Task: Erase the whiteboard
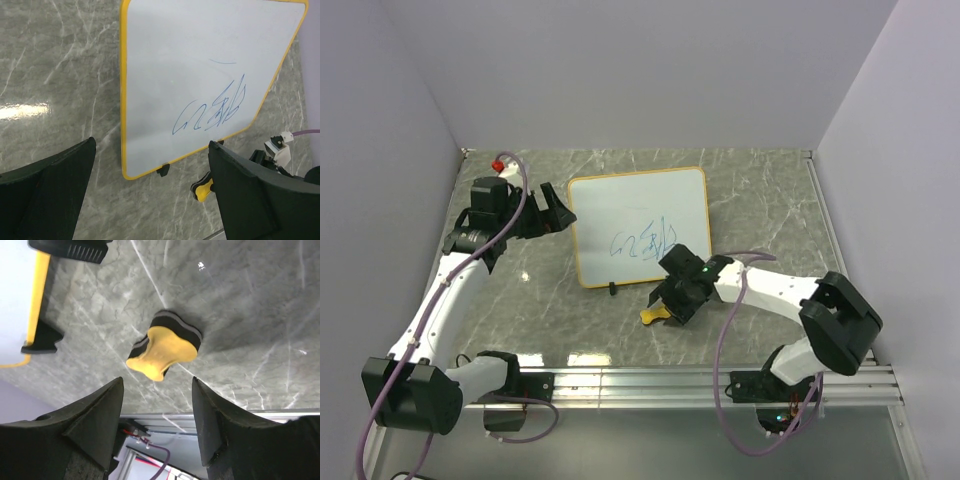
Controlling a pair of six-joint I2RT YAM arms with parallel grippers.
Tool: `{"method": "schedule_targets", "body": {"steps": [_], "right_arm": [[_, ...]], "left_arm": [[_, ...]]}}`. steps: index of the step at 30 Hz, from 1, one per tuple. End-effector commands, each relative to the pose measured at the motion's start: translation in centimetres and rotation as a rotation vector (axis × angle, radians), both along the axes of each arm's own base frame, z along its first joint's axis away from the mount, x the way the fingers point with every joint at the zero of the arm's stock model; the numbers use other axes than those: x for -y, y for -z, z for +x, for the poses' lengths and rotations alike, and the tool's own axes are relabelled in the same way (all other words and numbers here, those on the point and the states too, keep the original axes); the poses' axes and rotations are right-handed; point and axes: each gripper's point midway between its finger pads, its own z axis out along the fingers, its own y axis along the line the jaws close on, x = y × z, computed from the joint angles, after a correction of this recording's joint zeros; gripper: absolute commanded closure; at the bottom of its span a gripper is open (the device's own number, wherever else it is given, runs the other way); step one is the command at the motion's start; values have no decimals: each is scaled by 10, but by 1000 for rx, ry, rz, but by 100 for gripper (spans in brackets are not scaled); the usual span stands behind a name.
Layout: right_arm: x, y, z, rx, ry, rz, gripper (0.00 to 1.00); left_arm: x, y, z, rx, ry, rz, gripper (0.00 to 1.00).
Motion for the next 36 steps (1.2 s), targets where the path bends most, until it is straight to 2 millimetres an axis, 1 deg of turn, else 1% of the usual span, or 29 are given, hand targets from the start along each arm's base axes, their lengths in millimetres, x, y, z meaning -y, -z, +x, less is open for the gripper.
{"method": "schedule_targets", "body": {"steps": [1,2,3,5,9,12,14,15,17,18,20,21,22,23,24,25,26,27,28,30,31,32,33,34,35,36], "right_arm": [[-11,-2,12,25,3,-1,36],[-13,2,10,10,-9,-11,36],[-13,9,9,-15,-16,-32,36],[-17,11,9,-21,-27,-31,36],[-20,21,9,-39,-9,-23,36],[-21,27,8,-55,-18,-30,42],[-18,28,7,-64,-24,-40,49],[-16,29,6,-65,-31,-48,55],[-12,30,4,-68,-37,-54,62],[-7,32,2,-76,-43,-61,70],[-2,32,0,-79,-52,-56,79],[5,36,-5,-88,-58,-65,87],[10,37,-5,-88,-49,-63,90],[12,33,-5,-80,-48,-47,93],[21,39,-11,-88,-54,-60,99],[27,38,-9,-85,-45,-60,100],[32,35,-8,-68,-48,-58,100],[40,33,-9,-54,-56,-60,100],[44,37,-10,-57,-60,-72,100],[48,30,-9,-25,-110,-58,100],[54,30,-12,-32,-131,-83,100],[58,28,-12,-26,-151,-105,100],[61,23,-7,8,-194,-131,95],[69,22,-11,-5,-212,-170,90],[72,18,-9,10,-219,-176,82],[76,14,-7,26,-244,-186,58]], "left_arm": [[-1,-3,1,26,6,20,1],[-1,-3,1,26,3,21,1],[-1,-2,1,23,4,23,1],[-2,-2,1,22,0,27,1],[-4,2,-2,19,-6,33,1],[-6,5,-2,18,-12,39,0],[-7,5,-2,21,-16,43,1],[-7,5,-2,16,-17,44,1],[-8,5,0,14,-25,50,0],[-8,5,0,13,-24,53,1],[-8,5,2,9,-25,56,1],[-8,4,2,10,-26,58,1],[-8,2,3,13,-26,58,1],[-8,3,5,7,-26,58,1],[-8,1,6,6,-27,57,1],[-7,-3,8,15,-28,54,1],[-7,-2,11,9,-26,52,1],[-5,-6,15,16,-24,42,1],[-3,-8,14,17,-15,33,0],[-1,-13,21,33,-8,4,1],[0,-18,24,40,-1,-12,1],[2,-18,28,31,-4,-28,1],[3,-19,30,30,0,-34,1],[6,-22,31,32,11,-48,1],[7,-21,33,20,10,-61,1],[9,-22,34,22,14,-70,1]]}}
